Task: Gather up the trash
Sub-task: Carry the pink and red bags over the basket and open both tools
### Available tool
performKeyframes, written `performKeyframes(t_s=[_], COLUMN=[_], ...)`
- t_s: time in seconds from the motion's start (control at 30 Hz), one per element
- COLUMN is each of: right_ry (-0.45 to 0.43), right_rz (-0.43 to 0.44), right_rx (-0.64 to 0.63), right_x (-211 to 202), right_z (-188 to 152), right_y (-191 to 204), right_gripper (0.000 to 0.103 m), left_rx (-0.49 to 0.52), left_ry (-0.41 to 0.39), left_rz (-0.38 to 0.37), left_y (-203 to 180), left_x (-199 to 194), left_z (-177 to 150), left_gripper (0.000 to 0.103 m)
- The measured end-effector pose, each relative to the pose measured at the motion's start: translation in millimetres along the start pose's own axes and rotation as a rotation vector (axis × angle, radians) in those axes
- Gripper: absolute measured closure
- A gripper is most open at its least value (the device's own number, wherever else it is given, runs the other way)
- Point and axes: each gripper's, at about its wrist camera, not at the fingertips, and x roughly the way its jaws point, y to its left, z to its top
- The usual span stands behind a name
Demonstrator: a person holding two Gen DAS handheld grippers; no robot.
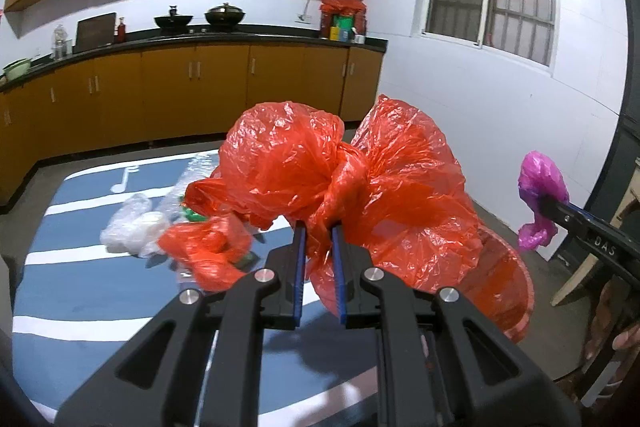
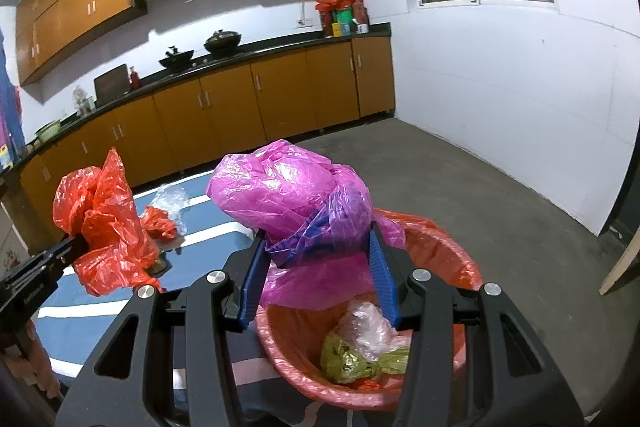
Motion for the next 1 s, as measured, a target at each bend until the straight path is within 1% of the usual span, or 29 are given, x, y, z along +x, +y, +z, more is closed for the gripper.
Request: performKeyframes(t_s=[0.4, 0.57, 0.83, 0.93, 0.97, 1.0], right_ry=[0.006, 0.007, 0.007, 0.008, 0.008, 0.010], right_rz=[-0.034, -0.043, -0.048, -0.049, -0.047, -0.045], right_rx=[0.084, 0.121, 0.162, 0.184, 0.192, 0.201], right_x=[6, 9, 17, 22, 23, 25], right_z=[-3, -4, -6, -5, -6, -6], right_y=[-31, -45, -56, -62, -62, -64], right_gripper=[0.055, 0.055, 0.054, 0.052, 0.050, 0.046], left_rx=[0.043, 0.063, 0.081, 0.084, 0.084, 0.084], left_ry=[0.046, 0.077, 0.130, 0.147, 0.154, 0.163], left_rz=[-0.094, -0.132, -0.177, -0.191, -0.195, -0.200], left_y=[-51, -72, -99, -109, -111, -114], left_x=[33, 50, 79, 91, 94, 99], left_z=[-3, -10, -18, -21, -22, -24], left_gripper=[0.090, 0.090, 0.089, 0.087, 0.086, 0.084])
